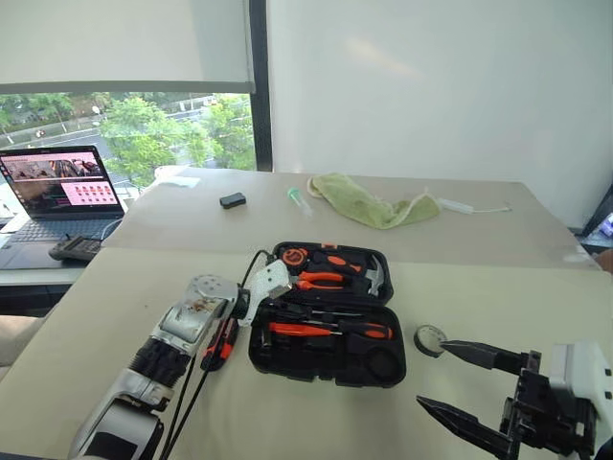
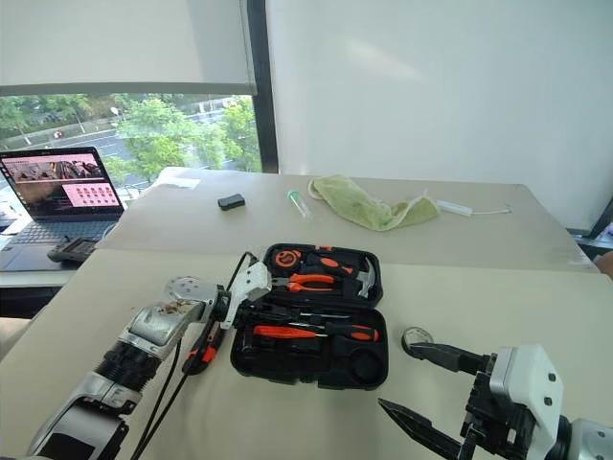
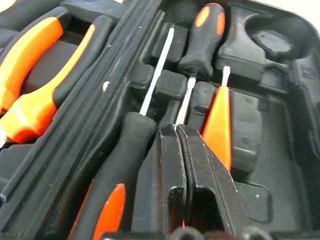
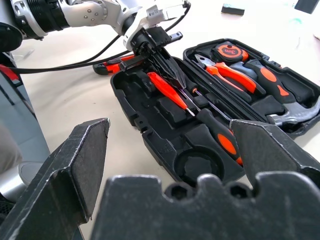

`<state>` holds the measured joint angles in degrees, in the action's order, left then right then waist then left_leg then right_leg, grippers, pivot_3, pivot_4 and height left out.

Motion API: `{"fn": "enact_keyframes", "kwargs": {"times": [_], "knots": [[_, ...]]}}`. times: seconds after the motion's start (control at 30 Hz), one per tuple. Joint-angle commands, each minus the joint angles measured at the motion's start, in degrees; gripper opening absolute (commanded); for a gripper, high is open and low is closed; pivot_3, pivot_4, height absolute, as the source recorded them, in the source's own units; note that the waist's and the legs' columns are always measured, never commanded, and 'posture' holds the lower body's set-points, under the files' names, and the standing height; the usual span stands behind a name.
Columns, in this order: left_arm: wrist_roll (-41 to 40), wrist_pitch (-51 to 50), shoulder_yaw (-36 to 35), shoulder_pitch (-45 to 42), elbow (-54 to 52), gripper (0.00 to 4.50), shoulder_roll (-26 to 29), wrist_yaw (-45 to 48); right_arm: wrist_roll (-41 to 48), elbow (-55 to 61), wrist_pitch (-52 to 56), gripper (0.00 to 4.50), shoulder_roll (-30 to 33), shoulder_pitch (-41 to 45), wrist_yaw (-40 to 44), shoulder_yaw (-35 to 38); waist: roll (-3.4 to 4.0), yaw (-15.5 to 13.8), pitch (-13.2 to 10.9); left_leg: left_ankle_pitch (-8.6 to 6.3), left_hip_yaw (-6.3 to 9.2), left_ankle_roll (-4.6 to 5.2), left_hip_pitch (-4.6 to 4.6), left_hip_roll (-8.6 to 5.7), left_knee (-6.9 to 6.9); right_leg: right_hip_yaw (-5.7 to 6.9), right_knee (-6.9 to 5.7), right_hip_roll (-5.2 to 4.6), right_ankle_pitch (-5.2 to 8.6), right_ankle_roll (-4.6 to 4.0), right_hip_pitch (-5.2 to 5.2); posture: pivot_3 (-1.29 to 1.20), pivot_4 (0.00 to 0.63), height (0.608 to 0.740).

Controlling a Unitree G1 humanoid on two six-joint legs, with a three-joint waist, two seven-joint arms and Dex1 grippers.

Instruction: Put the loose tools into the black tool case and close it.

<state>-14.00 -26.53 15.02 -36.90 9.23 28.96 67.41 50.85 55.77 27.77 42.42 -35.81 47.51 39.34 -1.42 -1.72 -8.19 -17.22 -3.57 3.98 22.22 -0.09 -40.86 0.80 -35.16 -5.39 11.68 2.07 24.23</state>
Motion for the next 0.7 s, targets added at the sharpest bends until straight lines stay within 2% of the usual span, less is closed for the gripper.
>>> {"fn": "enact_keyframes", "kwargs": {"times": [0.03, 0.2, 0.37, 0.53, 0.7], "knots": [[-7.1, -5.8, -3.6, 2.4, -7.9, 0.09, -0.3, 0.9, 0.6, 1.7, -1.7, 4.5, 0.0, 0.1, -0.3, 1.4, 0.01, 0.1, 0.0, 0.0, 0.0, 0.0, -0.01, 0.01, 0.0, -0.01, 0.0, -0.01, 0.0, 0.0, -0.01, 0.0, 0.15, 0.74], [-8.7, -9.0, -2.9, 6.3, -12.5, 0.09, -0.9, -1.2, 0.9, 1.4, -1.4, 4.5, 0.7, 1.4, -0.6, 0.1, 0.01, 0.3, 0.0, 0.0, 0.01, 0.0, -0.05, 0.0, 0.0, -0.02, -0.02, -0.03, 0.0, 0.0, -0.04, 0.0, 0.15, 0.74], [-3.7, -6.9, 0.5, 8.2, -10.3, 0.09, -1.7, -5.2, 1.4, 0.9, -0.9, 4.5, 1.5, 2.1, -0.3, 0.4, 0.01, 0.1, 0.0, 0.0, 0.0, 0.0, -0.08, -0.02, -0.01, -0.02, -0.02, -0.02, -0.02, 0.02, -0.09, 0.0, 0.15, 0.74], [0.4, -4.8, 2.6, 9.8, -7.8, 0.09, 0.3, -6.5, 1.6, 0.8, -0.9, 4.5, 1.8, 2.0, -0.2, 0.8, 0.01, 0.1, 0.0, 0.0, 0.0, 0.0, -0.1, -0.01, 0.0, -0.03, -0.01, -0.01, -0.02, 0.02, -0.09, 0.0, 0.15, 0.74], [-0.5, -3.9, 1.3, 11.5, -7.6, 0.09, 2.0, -5.9, 1.5, 1.0, -0.9, 4.5, 1.8, 1.8, -0.4, 0.6, 0.09, 0.4, 0.2, 0.0, 0.0, -0.01, -0.22, 0.03, 0.02, -0.07, -0.01, -0.02, -0.03, -0.03, -0.15, 0.0, 0.15, 0.74]]}}
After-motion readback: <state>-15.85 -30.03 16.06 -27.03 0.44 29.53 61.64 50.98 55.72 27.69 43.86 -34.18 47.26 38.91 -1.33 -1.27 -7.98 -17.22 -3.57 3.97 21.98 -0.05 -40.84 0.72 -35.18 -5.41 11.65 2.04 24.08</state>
